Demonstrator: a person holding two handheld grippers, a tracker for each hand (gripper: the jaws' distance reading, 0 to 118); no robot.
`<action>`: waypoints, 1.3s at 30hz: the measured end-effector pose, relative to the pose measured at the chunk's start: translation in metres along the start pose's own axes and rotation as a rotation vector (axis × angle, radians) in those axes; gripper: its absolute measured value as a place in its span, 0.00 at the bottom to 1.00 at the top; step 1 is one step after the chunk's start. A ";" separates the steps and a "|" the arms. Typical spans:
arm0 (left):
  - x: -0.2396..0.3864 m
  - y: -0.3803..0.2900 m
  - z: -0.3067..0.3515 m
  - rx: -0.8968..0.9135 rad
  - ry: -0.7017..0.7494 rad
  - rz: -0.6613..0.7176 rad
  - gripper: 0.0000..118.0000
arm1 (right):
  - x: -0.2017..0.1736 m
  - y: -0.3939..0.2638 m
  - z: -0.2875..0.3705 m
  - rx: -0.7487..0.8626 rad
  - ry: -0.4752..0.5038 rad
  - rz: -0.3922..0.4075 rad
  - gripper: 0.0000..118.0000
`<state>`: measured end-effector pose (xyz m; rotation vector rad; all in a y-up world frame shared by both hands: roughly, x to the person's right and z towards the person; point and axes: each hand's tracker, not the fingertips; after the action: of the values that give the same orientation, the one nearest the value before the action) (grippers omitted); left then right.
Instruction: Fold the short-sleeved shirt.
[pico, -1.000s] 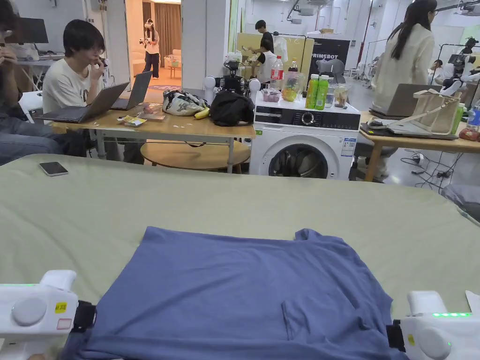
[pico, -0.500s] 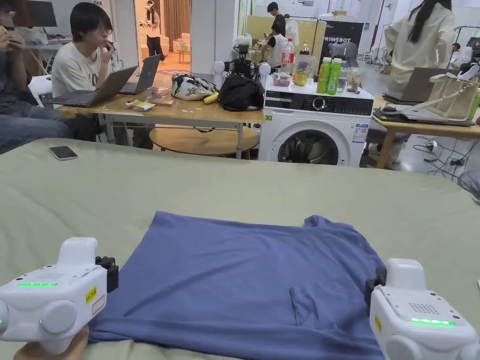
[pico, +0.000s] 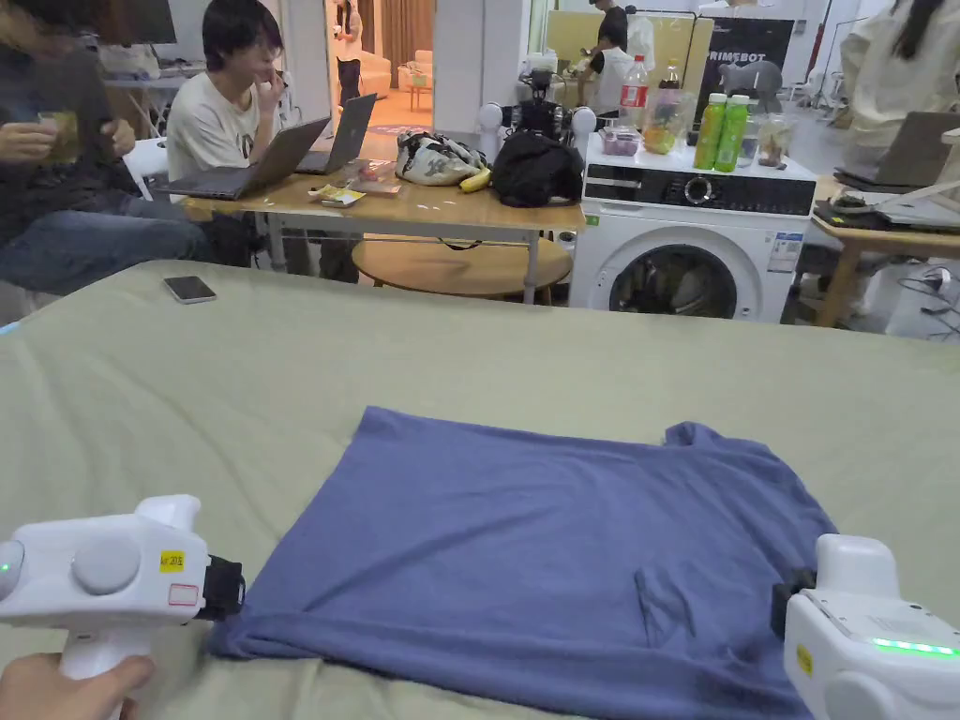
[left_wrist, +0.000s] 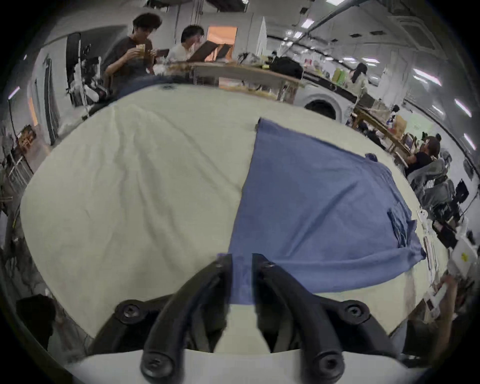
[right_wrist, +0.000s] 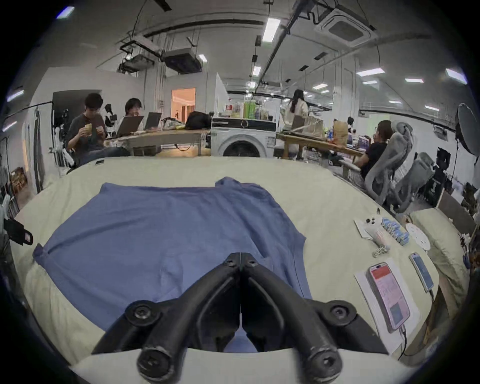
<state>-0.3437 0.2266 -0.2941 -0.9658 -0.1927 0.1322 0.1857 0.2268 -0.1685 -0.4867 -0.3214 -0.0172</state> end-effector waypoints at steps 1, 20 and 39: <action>-0.002 0.001 -0.006 -0.034 0.017 -0.002 0.23 | 0.002 0.000 -0.001 -0.008 0.004 -0.003 0.00; 0.024 -0.017 -0.042 -0.088 0.104 -0.158 0.00 | 0.053 -0.012 -0.012 -0.331 -0.016 0.039 0.55; 0.019 -0.012 -0.015 0.026 0.030 -0.107 0.00 | 0.070 -0.030 -0.009 -0.385 0.067 -0.032 0.01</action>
<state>-0.3216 0.2112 -0.2909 -0.9286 -0.2145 0.0221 0.2522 0.2001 -0.1407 -0.8611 -0.2604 -0.1279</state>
